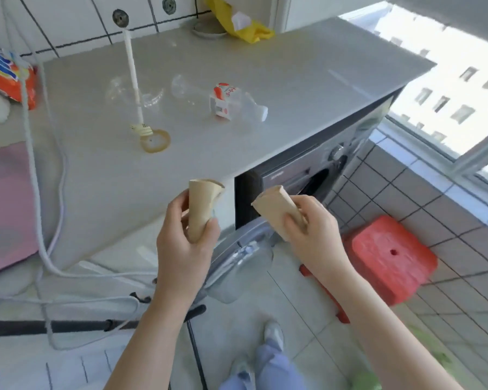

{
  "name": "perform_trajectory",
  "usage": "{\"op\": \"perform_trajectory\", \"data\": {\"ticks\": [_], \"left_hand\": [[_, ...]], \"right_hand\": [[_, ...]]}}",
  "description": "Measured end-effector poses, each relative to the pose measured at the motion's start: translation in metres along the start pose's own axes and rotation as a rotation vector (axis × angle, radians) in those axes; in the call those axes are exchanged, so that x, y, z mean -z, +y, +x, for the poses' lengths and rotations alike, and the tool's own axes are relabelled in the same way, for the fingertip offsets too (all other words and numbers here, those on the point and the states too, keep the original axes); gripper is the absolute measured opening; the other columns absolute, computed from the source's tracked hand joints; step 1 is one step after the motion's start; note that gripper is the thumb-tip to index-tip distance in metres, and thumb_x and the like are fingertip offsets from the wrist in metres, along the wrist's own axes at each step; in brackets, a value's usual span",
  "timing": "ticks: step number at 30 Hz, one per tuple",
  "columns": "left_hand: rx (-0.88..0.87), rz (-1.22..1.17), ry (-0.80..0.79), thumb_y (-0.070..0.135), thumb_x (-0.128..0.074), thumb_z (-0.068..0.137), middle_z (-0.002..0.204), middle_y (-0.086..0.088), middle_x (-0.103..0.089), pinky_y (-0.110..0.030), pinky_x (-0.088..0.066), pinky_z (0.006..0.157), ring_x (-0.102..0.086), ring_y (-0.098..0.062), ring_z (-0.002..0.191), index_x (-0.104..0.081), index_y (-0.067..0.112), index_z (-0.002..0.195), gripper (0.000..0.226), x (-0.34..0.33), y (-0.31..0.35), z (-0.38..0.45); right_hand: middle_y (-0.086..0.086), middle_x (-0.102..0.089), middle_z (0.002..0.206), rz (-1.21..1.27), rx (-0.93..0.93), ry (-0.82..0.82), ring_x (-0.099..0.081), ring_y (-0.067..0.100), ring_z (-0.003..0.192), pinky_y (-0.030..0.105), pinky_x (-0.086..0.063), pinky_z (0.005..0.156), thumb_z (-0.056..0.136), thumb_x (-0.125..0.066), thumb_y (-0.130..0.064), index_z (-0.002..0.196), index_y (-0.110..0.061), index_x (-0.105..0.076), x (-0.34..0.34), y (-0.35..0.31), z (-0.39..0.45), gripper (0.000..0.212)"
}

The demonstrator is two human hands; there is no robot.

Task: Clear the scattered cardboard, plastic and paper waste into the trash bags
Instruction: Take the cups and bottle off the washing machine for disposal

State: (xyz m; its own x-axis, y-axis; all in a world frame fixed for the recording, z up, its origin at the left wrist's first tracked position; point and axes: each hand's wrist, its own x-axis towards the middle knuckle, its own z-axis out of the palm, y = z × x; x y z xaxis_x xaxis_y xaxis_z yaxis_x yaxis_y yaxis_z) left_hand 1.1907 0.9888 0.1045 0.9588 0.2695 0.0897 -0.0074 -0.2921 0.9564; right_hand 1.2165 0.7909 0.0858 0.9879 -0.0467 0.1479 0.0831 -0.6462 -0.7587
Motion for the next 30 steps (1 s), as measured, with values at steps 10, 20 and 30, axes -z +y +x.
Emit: {"op": "perform_trajectory", "data": {"ticks": [10,20,30], "left_hand": [[0.100,0.014,-0.515,0.022,-0.052,0.090,0.101,0.007,-0.068,-0.016,-0.048,0.071,-0.061,-0.006,0.091,-0.061,0.026,0.113,0.025,-0.136,-0.012,-0.083],[0.248,0.184,-0.934,0.016,-0.057,0.089,0.095,0.006,-0.065,-0.039,-0.054,0.075,-0.060,-0.011,0.083,-0.058,0.022,0.107,0.020,-0.310,-0.029,-0.245],[0.612,0.321,-1.096,0.007,-0.056,0.091,0.088,-0.004,-0.057,-0.031,-0.050,0.062,-0.055,-0.013,0.073,-0.054,0.008,0.107,0.016,-0.453,-0.095,-0.412]], "right_hand": [[-0.004,-0.063,0.093,-0.007,-0.454,0.257,-0.056,0.011,0.084,0.023,-0.045,0.070,0.086,-0.055,-0.009,0.100,-0.017,-0.064,0.095,0.108,-0.145,0.019],[0.005,-0.060,0.082,-0.023,-0.937,0.362,-0.056,0.023,0.077,0.039,-0.045,0.068,0.085,-0.052,-0.010,0.092,-0.009,-0.061,0.201,0.246,-0.339,0.011],[0.002,-0.054,0.071,0.132,-1.358,0.407,-0.050,0.023,0.067,0.032,-0.037,0.057,0.084,-0.049,-0.004,0.089,-0.002,-0.058,0.258,0.397,-0.485,0.010]]}}
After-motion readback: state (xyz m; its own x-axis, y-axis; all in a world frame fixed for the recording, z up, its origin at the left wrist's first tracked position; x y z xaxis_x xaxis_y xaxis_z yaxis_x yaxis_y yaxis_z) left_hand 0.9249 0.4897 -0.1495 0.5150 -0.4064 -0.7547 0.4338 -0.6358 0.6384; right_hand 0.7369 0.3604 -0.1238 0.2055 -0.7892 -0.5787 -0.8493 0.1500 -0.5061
